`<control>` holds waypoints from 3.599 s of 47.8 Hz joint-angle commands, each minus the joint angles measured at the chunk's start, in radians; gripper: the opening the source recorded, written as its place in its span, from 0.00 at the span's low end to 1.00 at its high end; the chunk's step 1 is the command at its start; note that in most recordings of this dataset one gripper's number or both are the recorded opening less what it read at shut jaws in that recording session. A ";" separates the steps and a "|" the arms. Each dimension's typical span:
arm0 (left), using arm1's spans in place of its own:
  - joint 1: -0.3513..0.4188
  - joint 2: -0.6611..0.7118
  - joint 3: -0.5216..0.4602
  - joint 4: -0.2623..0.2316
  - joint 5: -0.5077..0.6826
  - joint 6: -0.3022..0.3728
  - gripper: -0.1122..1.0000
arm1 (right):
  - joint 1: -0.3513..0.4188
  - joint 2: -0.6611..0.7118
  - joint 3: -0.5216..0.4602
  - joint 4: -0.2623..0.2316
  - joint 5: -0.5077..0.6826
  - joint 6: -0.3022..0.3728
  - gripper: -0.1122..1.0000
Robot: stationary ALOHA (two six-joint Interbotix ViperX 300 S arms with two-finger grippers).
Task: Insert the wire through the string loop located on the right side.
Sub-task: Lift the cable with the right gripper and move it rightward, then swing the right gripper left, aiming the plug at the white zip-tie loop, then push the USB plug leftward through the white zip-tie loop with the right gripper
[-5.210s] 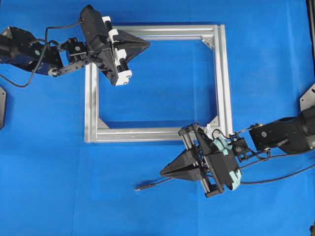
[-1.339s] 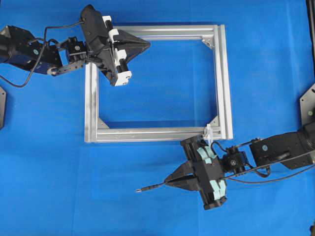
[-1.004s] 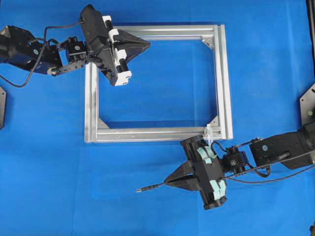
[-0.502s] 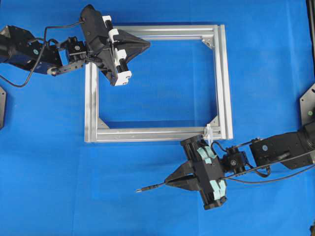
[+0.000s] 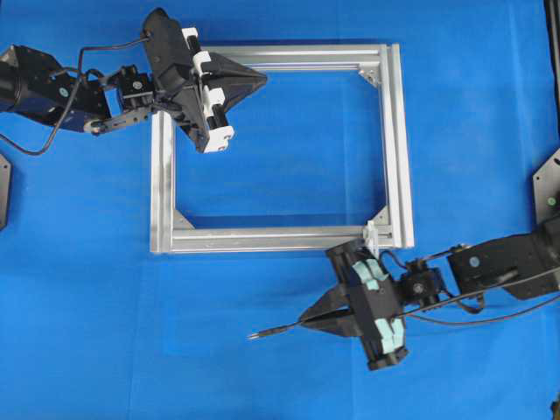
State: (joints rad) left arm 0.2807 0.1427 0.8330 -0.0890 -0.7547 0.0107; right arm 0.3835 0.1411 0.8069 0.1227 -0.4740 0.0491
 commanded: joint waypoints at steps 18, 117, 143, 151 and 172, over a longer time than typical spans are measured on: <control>0.002 -0.029 -0.018 0.002 -0.009 -0.002 0.10 | 0.054 -0.327 0.305 0.043 0.005 0.008 0.07; 0.003 -0.029 -0.018 0.002 -0.012 0.000 0.10 | -0.163 -0.742 0.577 0.038 0.225 -0.002 0.07; 0.002 -0.029 -0.018 0.003 -0.012 0.000 0.10 | -0.163 -0.742 0.577 0.038 0.225 0.000 0.07; 0.002 -0.029 -0.018 0.002 -0.012 0.000 0.10 | -0.163 -0.742 0.577 0.038 0.225 -0.002 0.07; 0.002 -0.029 -0.017 0.003 -0.012 0.000 0.10 | -0.163 -0.742 0.577 0.038 0.222 0.000 0.07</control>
State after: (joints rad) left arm 0.2823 0.1427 0.8314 -0.0890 -0.7578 0.0107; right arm 0.2224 -0.5998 1.3929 0.1641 -0.2408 0.0491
